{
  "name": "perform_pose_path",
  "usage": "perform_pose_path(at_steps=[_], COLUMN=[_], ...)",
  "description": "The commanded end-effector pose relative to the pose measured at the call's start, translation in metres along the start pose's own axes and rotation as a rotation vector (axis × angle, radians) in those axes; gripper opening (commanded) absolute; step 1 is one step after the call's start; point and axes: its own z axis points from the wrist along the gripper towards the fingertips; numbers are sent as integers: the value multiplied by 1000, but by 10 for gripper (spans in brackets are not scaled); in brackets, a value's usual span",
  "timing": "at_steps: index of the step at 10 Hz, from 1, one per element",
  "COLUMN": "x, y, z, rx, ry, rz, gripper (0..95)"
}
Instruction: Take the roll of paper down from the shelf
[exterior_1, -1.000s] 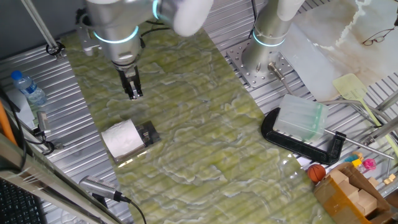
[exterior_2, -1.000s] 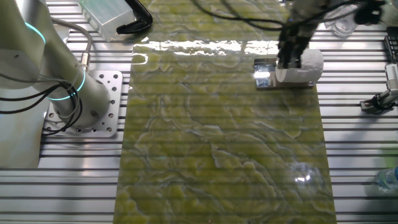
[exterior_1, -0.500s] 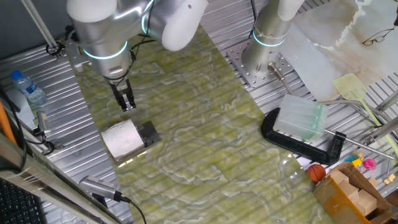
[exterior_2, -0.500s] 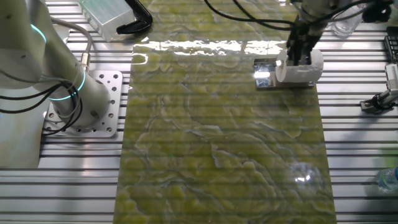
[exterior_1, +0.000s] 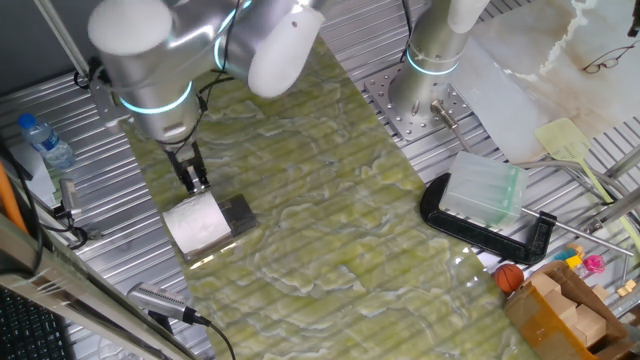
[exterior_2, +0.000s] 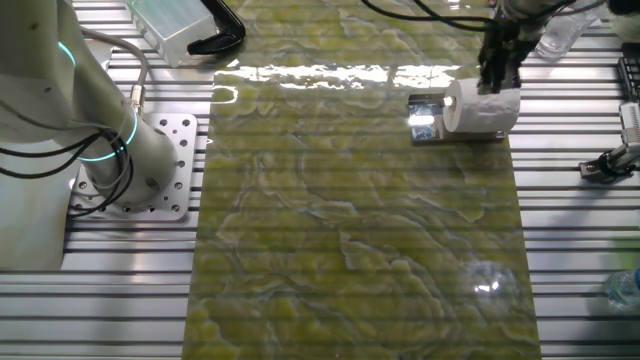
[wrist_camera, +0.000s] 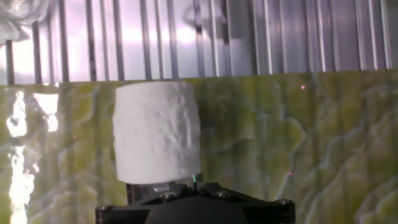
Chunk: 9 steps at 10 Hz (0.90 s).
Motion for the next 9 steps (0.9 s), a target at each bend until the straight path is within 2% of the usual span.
perform_pose_path(at_steps=[1, 2, 3, 4, 9], x=[-2, -3, -5, -9, -11], y=[2, 3, 3, 1, -1], z=[-2, -2, -2, -1, 8], rx=[15, 24, 23, 22, 14], ry=[-9, -13, -27, -36, -50], rz=[-50, -52, -60, -60, -35], gripper=[570, 760, 760, 950, 950])
